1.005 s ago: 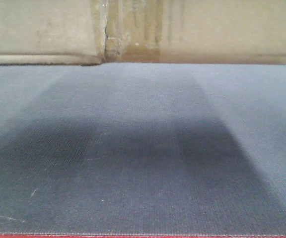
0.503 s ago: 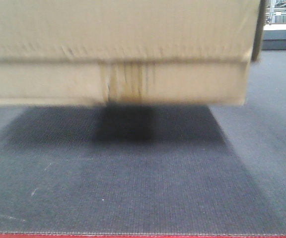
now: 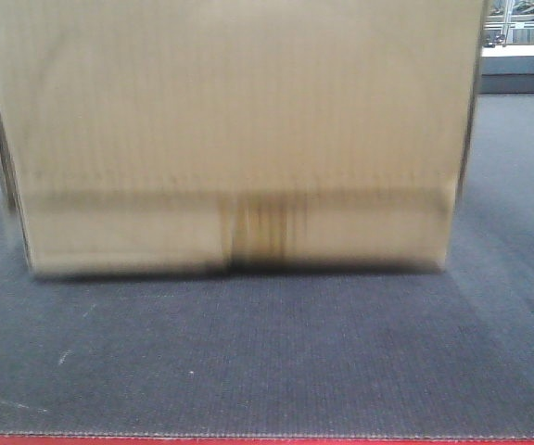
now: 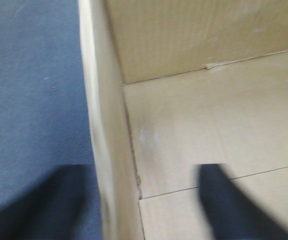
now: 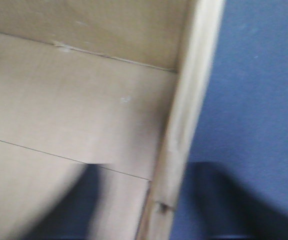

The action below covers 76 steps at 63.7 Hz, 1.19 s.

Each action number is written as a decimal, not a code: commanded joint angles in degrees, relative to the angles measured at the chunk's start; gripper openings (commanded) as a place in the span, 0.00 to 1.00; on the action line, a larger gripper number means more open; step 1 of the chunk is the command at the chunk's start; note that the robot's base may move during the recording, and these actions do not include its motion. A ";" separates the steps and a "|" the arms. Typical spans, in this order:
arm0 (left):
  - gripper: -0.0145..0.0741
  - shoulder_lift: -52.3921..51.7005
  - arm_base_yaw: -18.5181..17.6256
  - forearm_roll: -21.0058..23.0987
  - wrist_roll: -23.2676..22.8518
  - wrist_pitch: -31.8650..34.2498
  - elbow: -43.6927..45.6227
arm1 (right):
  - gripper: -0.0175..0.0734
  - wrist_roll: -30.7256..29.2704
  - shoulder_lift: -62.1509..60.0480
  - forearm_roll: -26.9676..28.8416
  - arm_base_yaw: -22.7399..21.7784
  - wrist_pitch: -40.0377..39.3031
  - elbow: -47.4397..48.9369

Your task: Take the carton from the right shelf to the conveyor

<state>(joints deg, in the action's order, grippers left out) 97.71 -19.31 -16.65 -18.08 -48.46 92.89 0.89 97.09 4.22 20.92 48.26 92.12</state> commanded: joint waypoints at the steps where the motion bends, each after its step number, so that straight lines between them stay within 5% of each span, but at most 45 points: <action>1: 0.83 -1.87 -0.25 0.49 0.12 0.92 0.40 | 0.82 0.21 -1.68 0.10 0.15 -0.74 0.44; 16: 0.83 -9.98 -0.25 -1.13 0.12 -0.42 0.40 | 0.76 0.21 -8.24 0.10 0.15 -0.62 0.44; 25: 0.73 -16.18 -0.25 -4.57 0.12 -2.14 0.40 | 0.58 0.21 -13.53 0.02 0.15 0.17 0.44; 32: 0.49 -21.28 0.04 -9.57 0.12 -3.17 -1.79 | 0.35 0.21 -17.56 -1.34 0.15 2.07 0.44; 40: 0.11 -27.77 4.43 -9.43 0.12 0.62 -9.74 | 0.10 0.94 -21.65 -4.22 0.15 3.53 -0.97; 46: 0.19 -31.45 9.28 -5.77 0.12 4.34 -16.35 | 0.12 3.51 -24.60 -7.50 0.15 2.44 -4.51; 59: 0.18 -40.75 19.56 3.95 0.12 16.96 -35.51 | 0.12 6.61 -31.74 -11.86 0.15 -4.76 -19.09; 76: 0.18 -54.11 20.05 3.27 3.07 32.42 -55.23 | 0.12 6.61 -42.96 -11.86 0.15 -21.57 -41.60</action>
<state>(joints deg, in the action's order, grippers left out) 47.83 0.65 -13.67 -16.99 -22.46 42.47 7.35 58.07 -6.57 21.02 34.39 56.55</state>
